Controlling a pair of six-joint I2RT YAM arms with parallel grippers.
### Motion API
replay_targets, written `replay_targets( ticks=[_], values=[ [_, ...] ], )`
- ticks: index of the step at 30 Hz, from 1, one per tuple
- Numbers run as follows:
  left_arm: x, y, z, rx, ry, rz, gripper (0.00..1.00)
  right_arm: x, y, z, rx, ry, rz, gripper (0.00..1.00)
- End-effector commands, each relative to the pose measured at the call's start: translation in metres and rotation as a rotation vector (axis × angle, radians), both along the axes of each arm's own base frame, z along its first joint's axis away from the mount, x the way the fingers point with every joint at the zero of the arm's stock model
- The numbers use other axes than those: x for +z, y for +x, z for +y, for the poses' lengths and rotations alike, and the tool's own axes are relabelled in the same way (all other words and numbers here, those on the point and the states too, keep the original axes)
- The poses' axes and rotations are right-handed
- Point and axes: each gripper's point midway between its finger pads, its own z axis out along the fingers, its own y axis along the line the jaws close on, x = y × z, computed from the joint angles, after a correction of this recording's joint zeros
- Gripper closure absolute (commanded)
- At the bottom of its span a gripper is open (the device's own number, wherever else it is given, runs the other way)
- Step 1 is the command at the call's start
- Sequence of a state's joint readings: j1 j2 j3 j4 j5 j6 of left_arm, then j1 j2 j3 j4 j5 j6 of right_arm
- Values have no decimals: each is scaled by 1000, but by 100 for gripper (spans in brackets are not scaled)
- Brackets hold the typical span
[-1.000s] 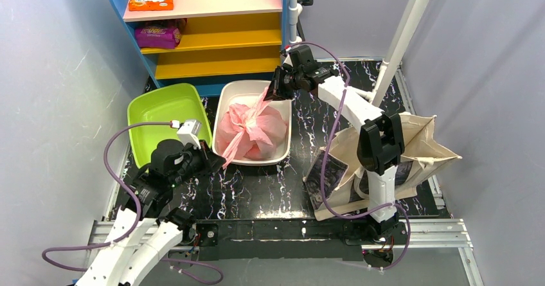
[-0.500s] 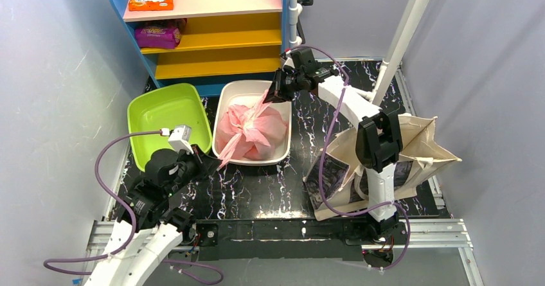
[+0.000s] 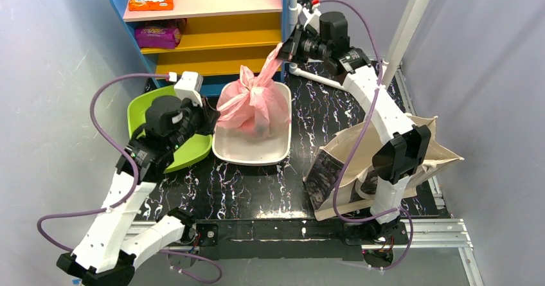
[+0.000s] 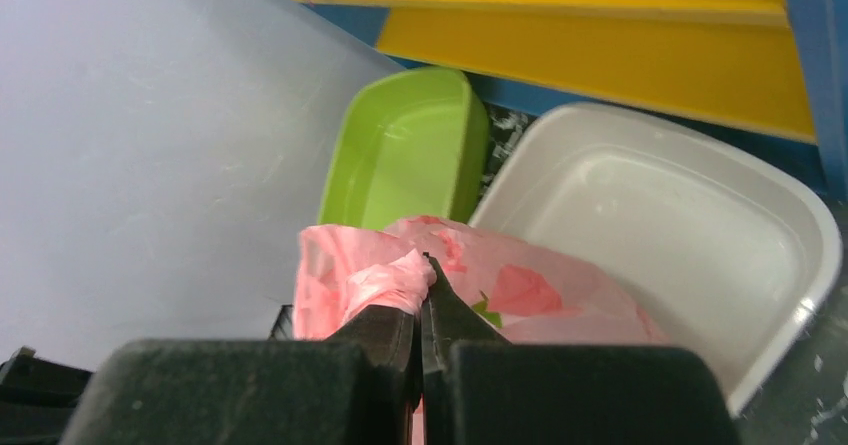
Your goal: Place the food into the grocery bag and tie it
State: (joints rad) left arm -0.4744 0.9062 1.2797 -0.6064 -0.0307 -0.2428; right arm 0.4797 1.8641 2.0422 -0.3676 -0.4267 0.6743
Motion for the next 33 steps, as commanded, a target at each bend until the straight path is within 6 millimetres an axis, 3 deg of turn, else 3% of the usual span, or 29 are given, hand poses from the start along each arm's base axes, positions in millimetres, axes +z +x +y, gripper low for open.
replay_targets(
  ticks=[1, 4, 7, 10, 14, 18, 21, 22, 27, 33],
  values=[
    [-77, -14, 16, 59, 57, 125, 100, -80, 17, -5, -41, -102, 93, 99],
    [-110, -21, 24, 90, 86, 182, 100, -116, 14, -6, -30, -133, 150, 99],
    [-133, -26, 30, 115, 118, 235, 100, -138, 10, -10, -32, -170, 177, 99],
    [-149, -29, 29, 113, 126, 277, 100, -147, 4, -16, -31, -199, 182, 99],
    [-156, -30, 27, 101, 128, 297, 86, -148, -8, -23, -9, -235, 170, 95],
    [-135, -26, 25, 81, 125, 251, 53, -130, -24, -24, 38, -235, 132, 55],
    [-107, -16, 31, 104, 156, 182, 12, -111, -35, -25, 50, -240, 101, 41],
    [-99, -12, 35, 118, 169, 157, 3, -106, -39, -26, 53, -239, 94, 37],
    [-58, 13, 51, 224, 231, 55, 2, -75, -59, -29, 50, -233, 34, 32],
    [-2, 50, 57, 297, 237, -105, 2, -33, -85, -35, 58, -188, -47, 28]
  ],
)
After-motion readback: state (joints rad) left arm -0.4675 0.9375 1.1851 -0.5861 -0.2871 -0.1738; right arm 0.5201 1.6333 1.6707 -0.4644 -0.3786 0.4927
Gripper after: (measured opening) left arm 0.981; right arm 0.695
